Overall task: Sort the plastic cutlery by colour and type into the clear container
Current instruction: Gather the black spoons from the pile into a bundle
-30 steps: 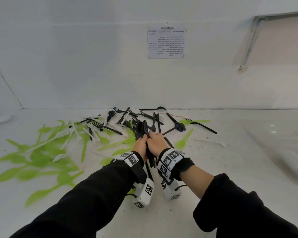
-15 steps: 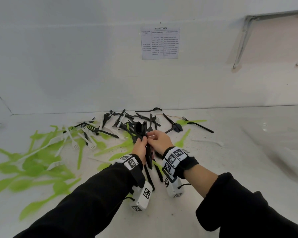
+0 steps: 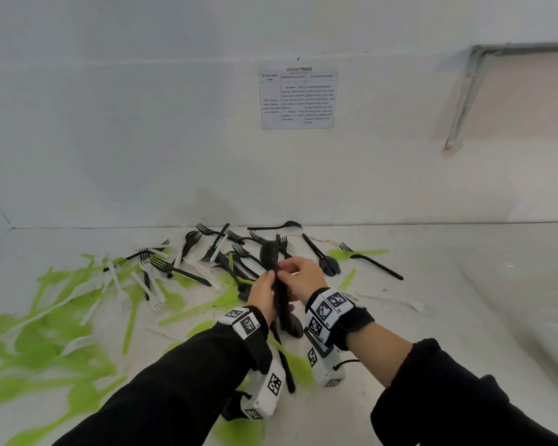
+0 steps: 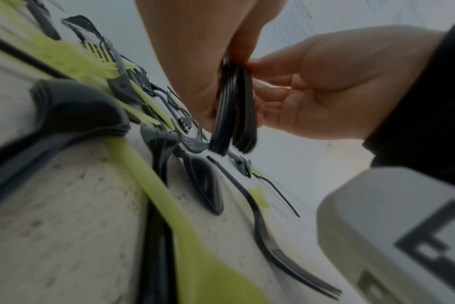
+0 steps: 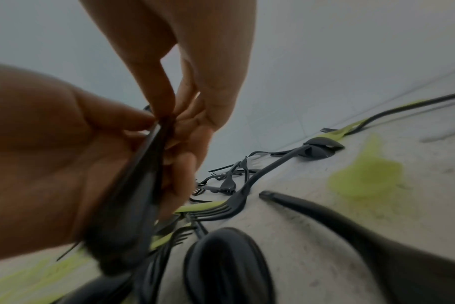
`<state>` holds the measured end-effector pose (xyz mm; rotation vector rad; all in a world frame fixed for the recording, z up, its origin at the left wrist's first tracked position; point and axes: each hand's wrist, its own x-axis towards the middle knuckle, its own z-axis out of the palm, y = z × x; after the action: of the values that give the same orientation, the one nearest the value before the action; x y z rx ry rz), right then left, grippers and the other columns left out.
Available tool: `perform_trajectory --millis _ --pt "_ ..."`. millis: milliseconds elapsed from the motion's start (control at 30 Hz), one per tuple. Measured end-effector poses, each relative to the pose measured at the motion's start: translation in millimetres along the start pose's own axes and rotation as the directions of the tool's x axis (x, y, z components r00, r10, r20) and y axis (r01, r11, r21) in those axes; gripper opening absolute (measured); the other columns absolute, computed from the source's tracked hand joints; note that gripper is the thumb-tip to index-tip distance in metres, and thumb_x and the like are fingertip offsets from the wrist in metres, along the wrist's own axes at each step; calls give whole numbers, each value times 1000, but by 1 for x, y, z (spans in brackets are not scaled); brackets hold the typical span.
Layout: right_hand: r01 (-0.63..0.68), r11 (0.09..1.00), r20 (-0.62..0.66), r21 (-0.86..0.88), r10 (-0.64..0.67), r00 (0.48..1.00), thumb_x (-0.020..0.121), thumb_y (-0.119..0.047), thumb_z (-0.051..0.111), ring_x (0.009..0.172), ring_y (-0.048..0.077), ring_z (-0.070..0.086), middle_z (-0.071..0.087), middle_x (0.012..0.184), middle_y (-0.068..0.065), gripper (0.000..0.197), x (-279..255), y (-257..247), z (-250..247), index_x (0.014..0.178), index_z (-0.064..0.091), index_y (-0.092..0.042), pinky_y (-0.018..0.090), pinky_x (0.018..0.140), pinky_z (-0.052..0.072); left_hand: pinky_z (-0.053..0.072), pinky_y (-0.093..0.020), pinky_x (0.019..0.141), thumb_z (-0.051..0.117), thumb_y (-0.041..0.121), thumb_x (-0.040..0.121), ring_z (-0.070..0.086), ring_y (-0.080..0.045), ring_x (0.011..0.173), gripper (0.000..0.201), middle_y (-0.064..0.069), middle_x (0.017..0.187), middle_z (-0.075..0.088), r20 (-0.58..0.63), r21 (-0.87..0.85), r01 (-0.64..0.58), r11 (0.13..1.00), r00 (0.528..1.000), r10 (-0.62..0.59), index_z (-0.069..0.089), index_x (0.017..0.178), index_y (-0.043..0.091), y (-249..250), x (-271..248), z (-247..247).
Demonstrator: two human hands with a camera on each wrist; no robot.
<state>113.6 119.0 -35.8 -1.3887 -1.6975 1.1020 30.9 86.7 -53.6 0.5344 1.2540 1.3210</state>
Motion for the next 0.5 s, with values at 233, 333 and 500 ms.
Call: perform_trajectory --millis 233,333,500 --pt "24 934 45 -357 -8 999 95 -14 41 116 21 53 57 126 7 33 46 10 -25 121 62 -17 26 97 43 34 -19 36 41 19 100 38 -9 31 13 -2 72 46 -128 58 -67 996 989 74 50 92 15 -3 25 3" --pt "-111 724 40 -681 187 982 94 -12 38 129 31 40 40 140 15 45 78 25 -44 139 42 -16 35 107 36 33 -20 38 43 19 99 38 -9 34 10 -1 69 45 -116 84 -56 995 991 65 51 94 16 -3 30 -1" --pt "-18 676 121 -737 158 980 92 -1 45 129 25 42 51 135 12 37 100 39 -57 128 53 -6 25 103 33 33 -20 35 44 18 99 38 -10 31 12 -1 67 45 -119 67 -56 996 991 64 51 90 14 -1 37 -4"
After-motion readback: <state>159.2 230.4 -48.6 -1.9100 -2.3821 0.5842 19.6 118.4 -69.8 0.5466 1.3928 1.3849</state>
